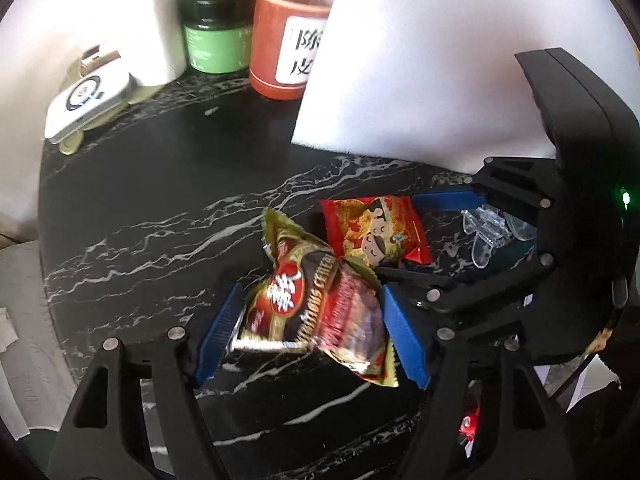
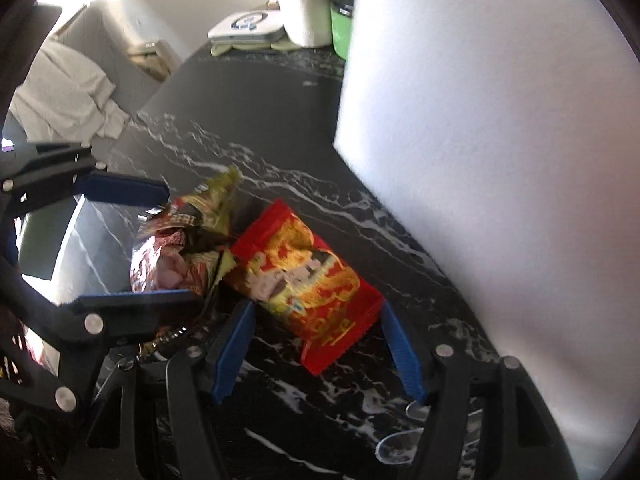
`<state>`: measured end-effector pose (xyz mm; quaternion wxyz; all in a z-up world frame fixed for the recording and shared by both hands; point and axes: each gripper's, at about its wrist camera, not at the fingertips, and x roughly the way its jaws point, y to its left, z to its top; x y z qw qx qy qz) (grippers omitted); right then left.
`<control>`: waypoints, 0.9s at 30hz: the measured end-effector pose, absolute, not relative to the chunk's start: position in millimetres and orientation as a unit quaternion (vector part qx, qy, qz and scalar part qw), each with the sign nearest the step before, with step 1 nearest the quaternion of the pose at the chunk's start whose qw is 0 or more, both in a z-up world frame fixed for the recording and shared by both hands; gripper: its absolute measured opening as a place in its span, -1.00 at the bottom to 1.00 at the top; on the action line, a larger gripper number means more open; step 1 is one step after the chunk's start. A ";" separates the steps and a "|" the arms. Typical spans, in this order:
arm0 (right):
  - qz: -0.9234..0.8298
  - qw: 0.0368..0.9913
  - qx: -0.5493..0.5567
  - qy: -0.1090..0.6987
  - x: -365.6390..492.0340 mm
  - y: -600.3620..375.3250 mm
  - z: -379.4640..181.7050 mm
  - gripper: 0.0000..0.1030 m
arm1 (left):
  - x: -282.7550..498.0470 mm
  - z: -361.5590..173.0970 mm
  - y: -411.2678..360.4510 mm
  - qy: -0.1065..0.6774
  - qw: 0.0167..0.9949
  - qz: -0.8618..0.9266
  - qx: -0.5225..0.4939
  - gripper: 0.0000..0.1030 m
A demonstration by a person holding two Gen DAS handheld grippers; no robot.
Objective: Organize objects
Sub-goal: 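Grasp the brown cereal packet with the left gripper while the right grasps the red snack packet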
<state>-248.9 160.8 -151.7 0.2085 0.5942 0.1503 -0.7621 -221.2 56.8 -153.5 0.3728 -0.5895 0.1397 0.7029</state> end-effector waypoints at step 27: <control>-0.803 0.207 0.544 0.129 -254.6 141.9 -137.2 0.61 | -220.1 -162.6 15.6 0.054 0.322 0.717 -0.616 0.20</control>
